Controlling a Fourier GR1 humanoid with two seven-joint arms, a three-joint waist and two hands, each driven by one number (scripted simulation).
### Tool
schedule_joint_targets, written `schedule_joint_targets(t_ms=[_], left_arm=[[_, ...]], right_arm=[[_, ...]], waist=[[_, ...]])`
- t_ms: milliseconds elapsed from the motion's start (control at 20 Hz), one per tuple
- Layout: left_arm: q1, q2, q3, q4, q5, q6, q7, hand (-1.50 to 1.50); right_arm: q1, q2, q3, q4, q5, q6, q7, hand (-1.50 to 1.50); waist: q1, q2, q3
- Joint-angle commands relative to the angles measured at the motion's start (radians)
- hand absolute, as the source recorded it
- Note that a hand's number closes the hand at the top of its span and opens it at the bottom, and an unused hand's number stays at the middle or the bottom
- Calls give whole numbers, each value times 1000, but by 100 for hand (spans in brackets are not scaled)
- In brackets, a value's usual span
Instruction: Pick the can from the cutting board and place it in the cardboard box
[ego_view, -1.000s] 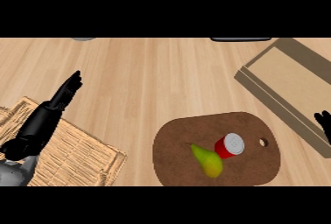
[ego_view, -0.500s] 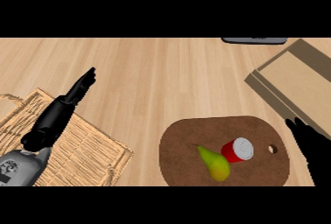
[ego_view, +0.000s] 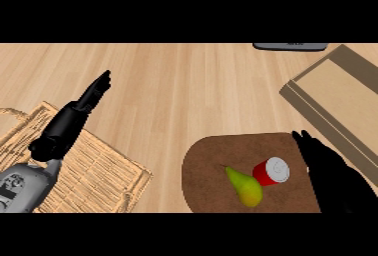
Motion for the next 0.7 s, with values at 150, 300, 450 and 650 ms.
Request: schedule_joint_targets(t_ms=[150,300,450,650], left_arm=[[30,-12,6,39,-21,-6,-40,0],[30,-51,-18,24,-47,25,-24,0],[3,-21,9,17,-26,-13,-1,0],[40,-14,23,14,-21,-22,-11,0]], right_arm=[[-112,140,44,151,83,112,249,-150],[-136,201,53,191,129,133,249,-150],[-185,269,45,275,141,167,249,-150],[-170,293,29,314,164,186,249,-150]], waist=[[-9,-4,1],[-17,-7,2],[-10,-5,2],[-19,-7,3]])
